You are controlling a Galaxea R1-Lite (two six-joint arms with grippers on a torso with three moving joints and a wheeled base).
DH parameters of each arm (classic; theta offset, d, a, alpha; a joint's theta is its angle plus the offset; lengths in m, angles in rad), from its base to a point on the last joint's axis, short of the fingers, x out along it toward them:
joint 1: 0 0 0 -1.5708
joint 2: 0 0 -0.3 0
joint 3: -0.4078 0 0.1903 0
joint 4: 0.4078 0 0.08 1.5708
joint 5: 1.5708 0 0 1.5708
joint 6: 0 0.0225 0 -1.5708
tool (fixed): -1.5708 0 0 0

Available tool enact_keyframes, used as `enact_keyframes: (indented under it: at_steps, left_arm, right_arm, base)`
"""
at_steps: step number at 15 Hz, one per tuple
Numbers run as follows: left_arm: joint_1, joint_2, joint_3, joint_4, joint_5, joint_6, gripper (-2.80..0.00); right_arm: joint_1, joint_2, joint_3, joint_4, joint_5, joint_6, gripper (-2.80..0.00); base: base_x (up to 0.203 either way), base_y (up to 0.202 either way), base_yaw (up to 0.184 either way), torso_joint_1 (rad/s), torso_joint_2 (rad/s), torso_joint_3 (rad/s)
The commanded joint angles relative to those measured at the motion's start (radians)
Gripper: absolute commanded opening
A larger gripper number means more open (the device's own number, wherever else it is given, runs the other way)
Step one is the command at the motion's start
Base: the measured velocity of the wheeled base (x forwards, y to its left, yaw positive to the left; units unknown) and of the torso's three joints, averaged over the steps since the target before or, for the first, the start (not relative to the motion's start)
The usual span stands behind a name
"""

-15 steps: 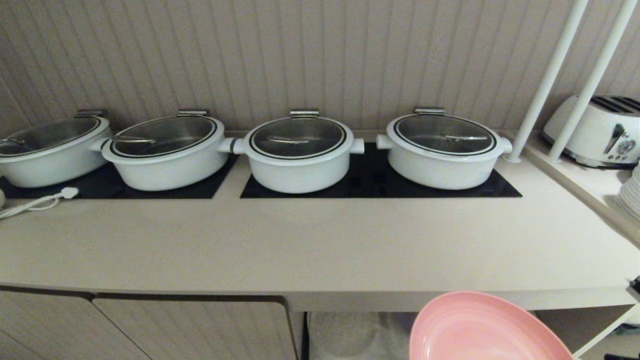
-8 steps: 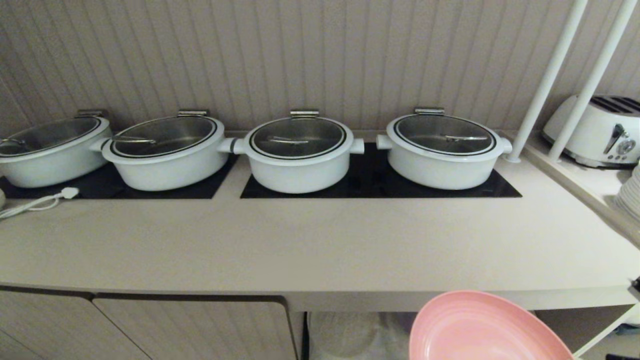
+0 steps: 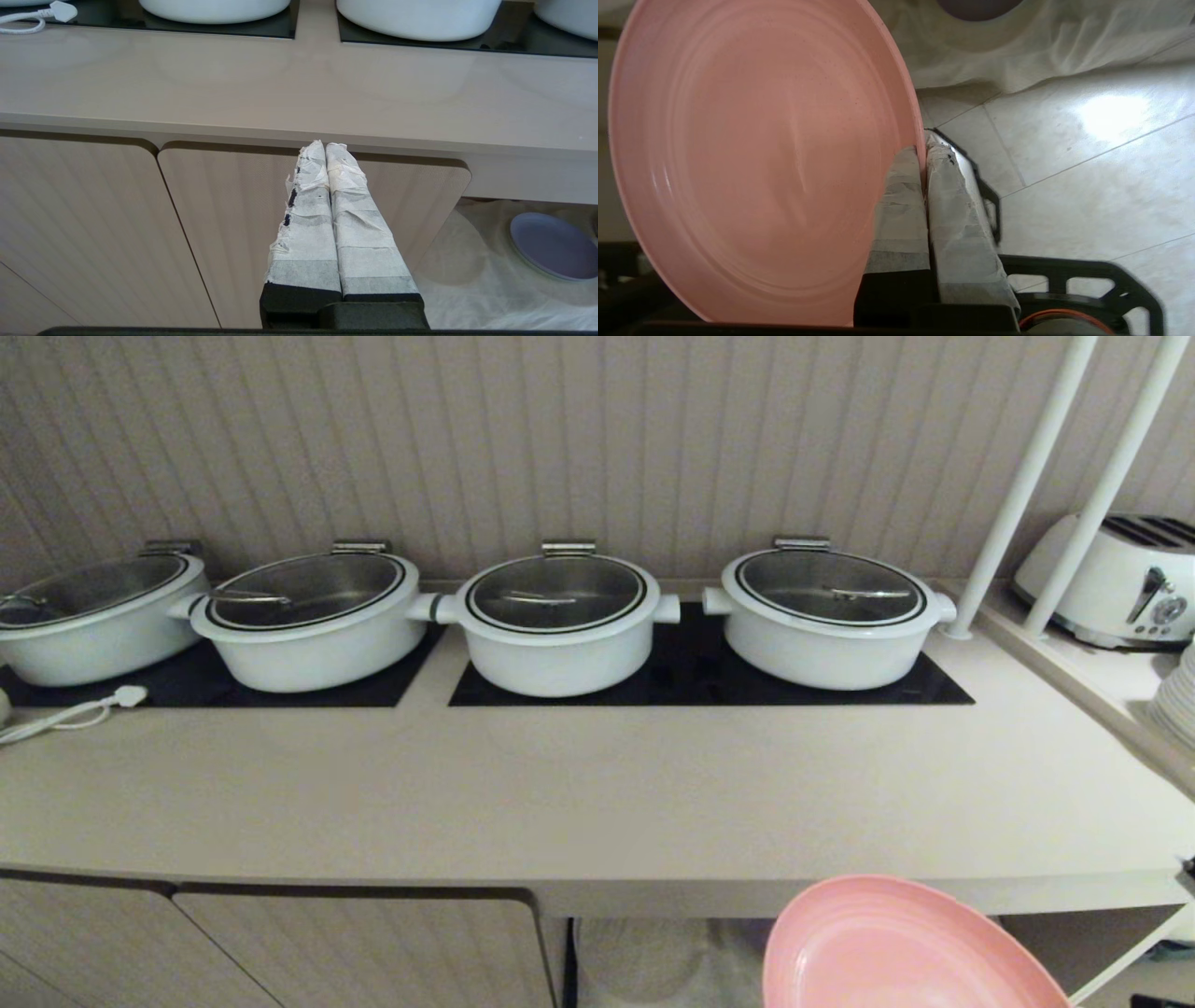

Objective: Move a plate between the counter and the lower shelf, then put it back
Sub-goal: Put the plate

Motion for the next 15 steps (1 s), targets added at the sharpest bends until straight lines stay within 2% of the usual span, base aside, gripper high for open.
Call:
enact_keyframes:
  at_steps: [1, 6, 15]
  left_arm:
    - [0.0, 0.001, 0.0, -0.001, 0.0, -0.001, -2.8]
    - [0.0, 0.001, 0.0, -0.001, 0.0, -0.001, -2.8]
    - [0.0, 0.001, 0.0, -0.001, 0.0, -0.001, -2.8]
  right_arm:
    - [0.006, 0.004, 0.002, 0.005, -0.001, 0.025, -2.8]
    - [0.016, 0.009, 0.002, 0.001, -0.001, 0.025, -2.8]
    - [0.017, 0.012, 0.002, 0.004, -0.003, 0.025, -2.8]
  base:
    - [0.0, 0.0, 0.0, 0.0, 0.0, 0.0]
    - [0.0, -0.022, 0.004, 0.0, 0.0, 0.0]
    - [0.0, -0.192, 0.002, 0.002, 0.0, 0.001]
